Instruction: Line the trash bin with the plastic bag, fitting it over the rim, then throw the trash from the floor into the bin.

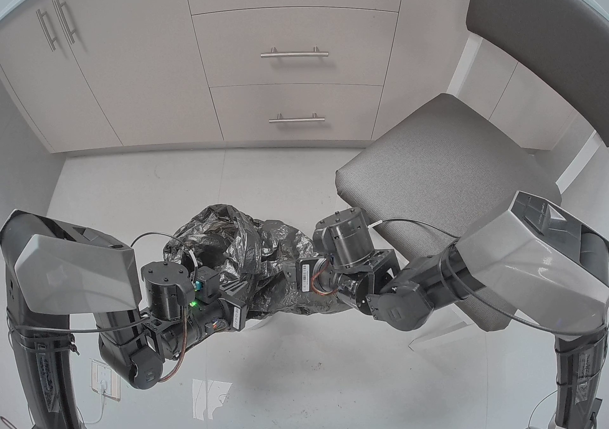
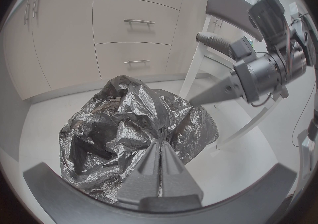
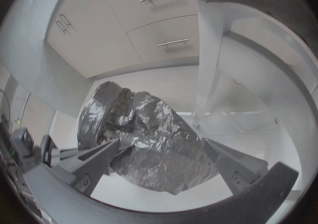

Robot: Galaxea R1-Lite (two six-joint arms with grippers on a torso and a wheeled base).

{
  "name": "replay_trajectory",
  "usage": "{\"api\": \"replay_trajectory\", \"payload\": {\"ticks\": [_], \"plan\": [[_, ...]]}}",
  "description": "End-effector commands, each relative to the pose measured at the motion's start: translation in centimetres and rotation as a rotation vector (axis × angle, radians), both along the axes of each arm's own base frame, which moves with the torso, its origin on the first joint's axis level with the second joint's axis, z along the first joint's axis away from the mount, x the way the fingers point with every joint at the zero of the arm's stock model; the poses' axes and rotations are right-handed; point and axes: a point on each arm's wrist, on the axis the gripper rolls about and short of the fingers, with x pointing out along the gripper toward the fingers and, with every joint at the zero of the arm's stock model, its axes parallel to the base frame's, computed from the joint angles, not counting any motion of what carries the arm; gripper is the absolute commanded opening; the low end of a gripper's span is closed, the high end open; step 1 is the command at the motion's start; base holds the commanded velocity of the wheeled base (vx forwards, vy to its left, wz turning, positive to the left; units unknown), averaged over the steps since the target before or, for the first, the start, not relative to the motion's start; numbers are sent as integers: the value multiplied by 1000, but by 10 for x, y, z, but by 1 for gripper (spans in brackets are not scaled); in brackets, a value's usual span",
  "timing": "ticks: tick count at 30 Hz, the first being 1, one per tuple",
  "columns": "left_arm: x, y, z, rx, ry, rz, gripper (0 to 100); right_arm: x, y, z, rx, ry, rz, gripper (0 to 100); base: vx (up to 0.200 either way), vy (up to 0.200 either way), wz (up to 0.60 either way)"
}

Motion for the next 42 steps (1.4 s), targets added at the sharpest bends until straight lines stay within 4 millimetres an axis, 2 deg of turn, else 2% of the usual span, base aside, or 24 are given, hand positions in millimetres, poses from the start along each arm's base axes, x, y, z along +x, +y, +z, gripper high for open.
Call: {"api": "replay_trajectory", "payload": {"ticks": [1, 8, 15, 23, 39, 40, 42], "plan": [[1, 2, 5, -17, -11, 9, 0, -10, -8, -16, -42, 18, 77, 100, 0, 0, 0], [1, 2, 7, -20, -16, 11, 0, -5, -4, -44, -88, -14, 141, 100, 0, 0, 0], [2, 1, 8, -20, -21, 9, 0, 2, -8, -56, -114, -4, 131, 100, 0, 0, 0], [3, 1, 8, -23, -25, 9, 0, 21, -10, -48, -85, -45, 95, 100, 0, 0, 0], [3, 0, 9, -25, -29, 8, 0, 24, -7, -56, -98, -45, 102, 100, 0, 0, 0], [3, 0, 9, -25, -27, 6, 0, 24, -7, -57, -98, -43, 105, 0, 0, 0, 0], [3, 0, 9, -25, -27, 6, 0, 23, -6, -59, -100, -39, 108, 0, 0, 0, 0]]}}
